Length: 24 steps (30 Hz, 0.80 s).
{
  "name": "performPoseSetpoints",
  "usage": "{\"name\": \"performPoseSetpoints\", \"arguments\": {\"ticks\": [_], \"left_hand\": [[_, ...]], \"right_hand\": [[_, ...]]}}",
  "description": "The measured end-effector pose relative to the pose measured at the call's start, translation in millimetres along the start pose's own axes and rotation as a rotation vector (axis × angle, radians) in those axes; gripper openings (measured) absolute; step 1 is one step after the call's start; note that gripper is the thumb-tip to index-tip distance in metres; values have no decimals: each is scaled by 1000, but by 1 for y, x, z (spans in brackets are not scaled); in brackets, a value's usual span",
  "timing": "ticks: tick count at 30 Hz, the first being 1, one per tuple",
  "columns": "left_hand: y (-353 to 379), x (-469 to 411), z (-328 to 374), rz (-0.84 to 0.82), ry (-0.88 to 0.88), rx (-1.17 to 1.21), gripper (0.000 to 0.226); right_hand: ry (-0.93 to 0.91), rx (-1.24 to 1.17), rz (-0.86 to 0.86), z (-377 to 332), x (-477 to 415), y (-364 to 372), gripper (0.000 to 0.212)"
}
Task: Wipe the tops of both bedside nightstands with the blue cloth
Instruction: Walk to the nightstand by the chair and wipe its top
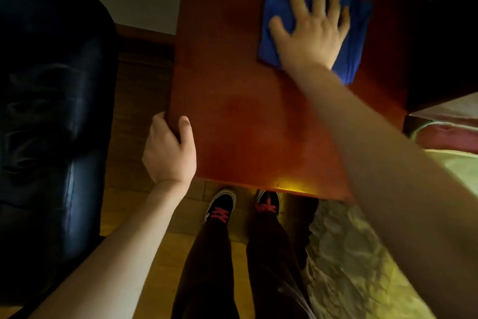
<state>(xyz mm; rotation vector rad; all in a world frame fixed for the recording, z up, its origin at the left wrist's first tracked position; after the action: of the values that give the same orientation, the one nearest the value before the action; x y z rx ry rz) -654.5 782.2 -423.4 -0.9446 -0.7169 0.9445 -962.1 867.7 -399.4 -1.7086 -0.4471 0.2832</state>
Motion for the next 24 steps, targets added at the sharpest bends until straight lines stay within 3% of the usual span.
{"name": "performPoseSetpoints", "arguments": {"ticks": [4, 11, 13, 18, 21, 24], "left_hand": [[-1, 0, 1, -4, -7, -8, 53], [-5, 2, 8, -49, -17, 17, 55], [-5, 2, 10, -54, -15, 15, 57], [-1, 1, 3, -32, -3, 8, 58], [0, 2, 2, -2, 5, -25, 56], [-1, 1, 1, -7, -13, -18, 56]], "right_hand": [[-60, 26, -3, 10, 2, -2, 62], [-58, 47, -43, 86, 228, -7, 58], [-48, 61, -79, 96, 247, -5, 61], [22, 57, 26, 98, 107, -16, 62], [101, 52, 3, 116, 14, -21, 66], [75, 14, -22, 122, -6, -22, 64]]}}
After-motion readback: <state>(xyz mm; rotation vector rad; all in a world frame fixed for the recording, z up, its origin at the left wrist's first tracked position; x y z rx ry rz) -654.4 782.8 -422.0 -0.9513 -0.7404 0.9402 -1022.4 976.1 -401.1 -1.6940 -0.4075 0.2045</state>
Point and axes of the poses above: each hand's wrist, its own x-axis away from the middle knuckle, its own y-axis out of the palm, z = x × y, the point moved 7 cm from there along -x, towards the middle knuckle, and after that the axes turned 4 degrees about y, right-handed, at the moved point
